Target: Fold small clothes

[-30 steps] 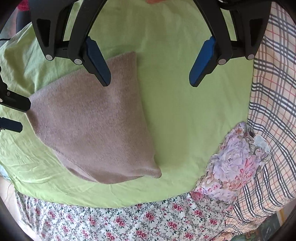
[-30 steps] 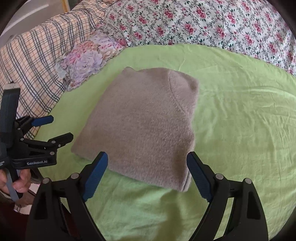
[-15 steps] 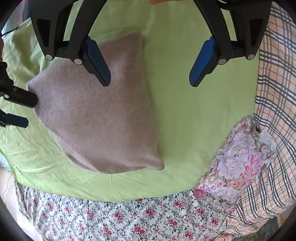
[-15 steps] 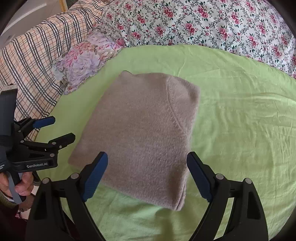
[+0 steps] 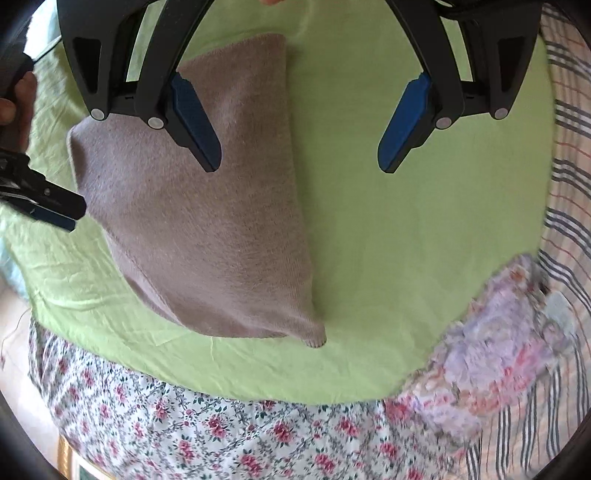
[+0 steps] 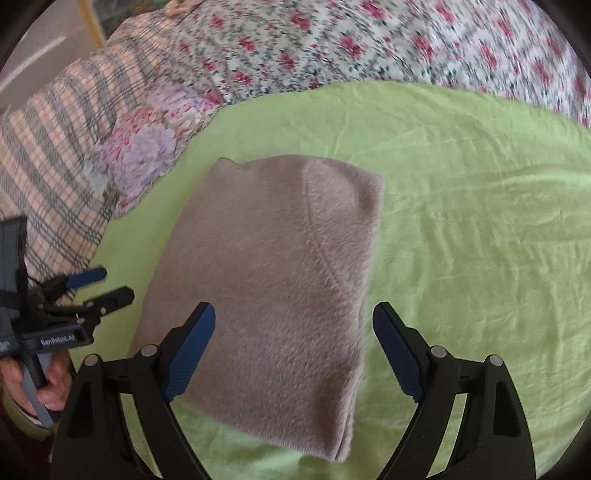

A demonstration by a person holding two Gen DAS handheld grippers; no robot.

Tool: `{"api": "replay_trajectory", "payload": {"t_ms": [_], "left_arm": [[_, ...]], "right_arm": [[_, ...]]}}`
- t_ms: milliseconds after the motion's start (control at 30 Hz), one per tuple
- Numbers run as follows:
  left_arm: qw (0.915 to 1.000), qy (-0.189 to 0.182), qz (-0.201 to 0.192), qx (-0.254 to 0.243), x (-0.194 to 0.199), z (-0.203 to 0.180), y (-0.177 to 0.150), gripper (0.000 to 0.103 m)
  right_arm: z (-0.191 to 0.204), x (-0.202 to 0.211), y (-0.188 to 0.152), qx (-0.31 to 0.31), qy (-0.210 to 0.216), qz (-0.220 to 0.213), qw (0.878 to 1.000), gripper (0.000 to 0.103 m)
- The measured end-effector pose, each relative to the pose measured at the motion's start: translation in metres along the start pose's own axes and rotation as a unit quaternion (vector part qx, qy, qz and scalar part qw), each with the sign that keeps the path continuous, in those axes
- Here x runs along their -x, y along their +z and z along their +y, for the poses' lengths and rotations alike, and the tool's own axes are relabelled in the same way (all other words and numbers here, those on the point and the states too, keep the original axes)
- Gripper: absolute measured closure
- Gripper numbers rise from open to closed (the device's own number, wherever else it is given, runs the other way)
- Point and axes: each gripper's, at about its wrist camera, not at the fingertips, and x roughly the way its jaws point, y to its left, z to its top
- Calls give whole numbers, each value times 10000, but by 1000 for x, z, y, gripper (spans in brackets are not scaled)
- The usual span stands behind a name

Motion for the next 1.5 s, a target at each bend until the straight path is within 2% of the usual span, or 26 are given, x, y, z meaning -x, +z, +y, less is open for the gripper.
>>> {"api": "replay_trajectory", "payload": {"t_ms": [100, 133, 167, 200, 233, 300, 333, 367, 400, 433, 500, 600, 800, 900, 967, 1067, 1200, 1233, 1300, 1333, 1400, 1500], "left_arm": [[9989, -371, 109, 265, -12, 10, 4, 16], [9984, -453, 130, 325, -15, 11, 4, 16], [9979, -517, 151, 372, -19, 12, 4, 16], [9975, -525, 215, 413, -26, 13, 3, 16], [9974, -513, 274, 427, -32, 13, 1, 15], [9957, -701, 407, 449, -46, 11, -4, 15], [9948, -756, 521, 438, -52, 9, -7, 17], [9938, -826, 625, 409, -56, 5, -9, 20], [9928, -920, 682, 358, -57, 0, -12, 27], [9927, -944, 697, 293, -57, -3, -13, 30], [9941, -837, 672, 146, -56, -12, -16, 30], [9931, -889, 749, 154, -60, -20, -17, 30], [9935, -813, 790, 51, -59, -35, -27, 30], [9947, -729, 724, 46, -53, -40, -37, 30], [9941, -791, 727, 120, -50, -38, -43, 30], [9937, -851, 717, 149, -48, -29, -45, 30], [9936, -843, 725, 176, -46, -28, -49, 30], [9939, -824, 722, 159, -46, -29, -50, 30], [9941, -809, 715, 138, -42, -28, -52, 30], [9938, -835, 722, 126, -41, -26, -53, 30], [9934, -878, 738, 81, -39, -24, -52, 30], [9952, -750, 622, -22, -25, -20, -56, 30]], "right_arm": [[-23, -13, 5, -667, 233, 58, 9975, 16], [-34, -19, 5, -981, 331, 99, 9946, 22], [-42, -26, 4, -1224, 408, 167, 9915, 36], [-49, -33, 2, -1425, 477, 273, 9883, 46], [-52, -39, 0, -1543, 500, 396, 9860, 67], [-53, -48, -2, -1516, 518, 483, 9859, 77], [-47, -43, 0, -1334, 496, 423, 9889, 87], [-42, -36, 2, -1196, 387, 379, 9913, 90], [-37, -27, 6, -1009, 287, 285, 9941, 90], [-36, -22, 10, -869, 261, 233, 9956, 91], [-35, -26, 13, -674, 64, 337, 9971, 91], [-32, -55, 7, -228, -524, 530, 9970, 91], [-21, -53, 5, -79, -952, 387, 9947, 91], [-22, -42, 4, -235, -716, 301, 9967, 88], [-24, -28, 3, -371, -551, 201, 9976, 80], [-14, 2, -7, -394, -294, -77, 9988, 79], [5, 17, -36, -306, 485, 37, 9983, 79], [7, 12, -46, -231, 415, 221, 9986, 79], [0, -9, -63, -56, -399, 608, 9973, 79], [-8, -15, -66, -100, -507, 621, 9967, 83], [-29, -12, -66, -579, -176, 462, 9971, 83], [-32, 0, -59, -667, -289, 338, 9968, 84]]}}
